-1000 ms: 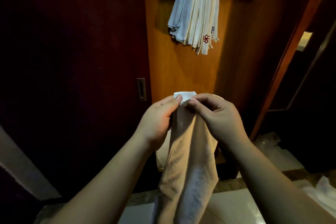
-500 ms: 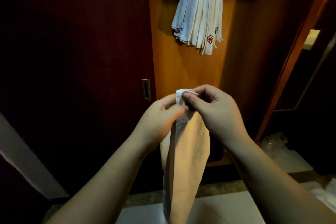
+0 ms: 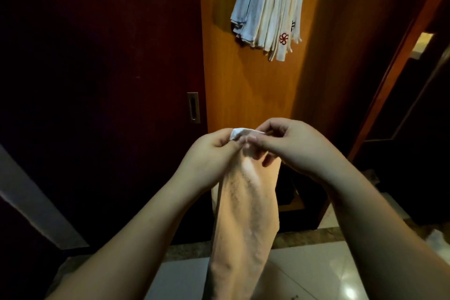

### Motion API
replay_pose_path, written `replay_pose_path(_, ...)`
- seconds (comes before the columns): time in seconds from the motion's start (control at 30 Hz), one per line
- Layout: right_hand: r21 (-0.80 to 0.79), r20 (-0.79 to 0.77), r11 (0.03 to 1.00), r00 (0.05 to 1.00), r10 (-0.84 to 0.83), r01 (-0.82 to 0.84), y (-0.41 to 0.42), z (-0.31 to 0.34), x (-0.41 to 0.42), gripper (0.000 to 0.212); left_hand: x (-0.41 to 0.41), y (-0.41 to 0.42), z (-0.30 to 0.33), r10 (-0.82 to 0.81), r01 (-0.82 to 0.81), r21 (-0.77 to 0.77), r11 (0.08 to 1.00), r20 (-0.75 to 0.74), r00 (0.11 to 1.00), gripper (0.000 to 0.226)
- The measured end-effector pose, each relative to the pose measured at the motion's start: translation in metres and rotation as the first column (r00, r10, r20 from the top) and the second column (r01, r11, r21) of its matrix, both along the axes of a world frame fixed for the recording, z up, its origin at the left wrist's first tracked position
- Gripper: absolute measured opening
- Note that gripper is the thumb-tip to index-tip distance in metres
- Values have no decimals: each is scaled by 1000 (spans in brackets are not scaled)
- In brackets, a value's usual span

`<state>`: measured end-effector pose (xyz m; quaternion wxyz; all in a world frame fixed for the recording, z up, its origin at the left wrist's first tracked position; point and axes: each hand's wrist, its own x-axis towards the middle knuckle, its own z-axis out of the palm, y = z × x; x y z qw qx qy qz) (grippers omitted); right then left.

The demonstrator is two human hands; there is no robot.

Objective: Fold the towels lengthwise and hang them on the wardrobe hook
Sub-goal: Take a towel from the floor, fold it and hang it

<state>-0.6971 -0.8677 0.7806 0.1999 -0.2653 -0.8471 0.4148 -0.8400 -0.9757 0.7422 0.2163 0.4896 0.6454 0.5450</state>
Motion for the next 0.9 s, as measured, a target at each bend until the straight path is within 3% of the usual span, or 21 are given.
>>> replay_pose_path(0.13,-23,382,998,922,67,-63,25,-17,15,9,-14,-8,-3,-81,58,91,994,282,956,18)
replay_pose_path(0.27,126,614,986,789,9,-109,44,-42,34,18,-30,-20,-6,-97,46,141,989,384,918,25)
replay_pose_path(0.33,221,546,972,836,-58,-77,50,-46,45,15,-37,-25,-10,-65,18,126,992,377,924,26)
replay_pose_path(0.43,349,283,937,954,-97,-8,55,-42,62,11,-39,-29,-16,-20,-20,112,993,344,939,25)
replay_pose_path(0.5,350,135,936,986,-96,43,48,-41,71,8,-39,-32,-19,7,-58,132,990,355,935,26)
replay_pose_path(0.63,197,-113,968,984,-137,158,32,-52,74,29,-37,-34,-21,42,-105,156,982,364,930,25)
replay_pose_path(0.7,74,-86,989,989,-121,128,30,-58,71,37,-35,-35,-22,49,-119,172,978,364,930,25)
replay_pose_path(0.8,25,-91,991,988,-125,128,33,-67,66,9,-35,-37,-24,70,-137,167,976,355,932,24)
replay_pose_path(0.9,-73,-250,975,943,-221,209,32,-74,58,13,-30,-38,-22,69,-135,178,975,334,940,24)
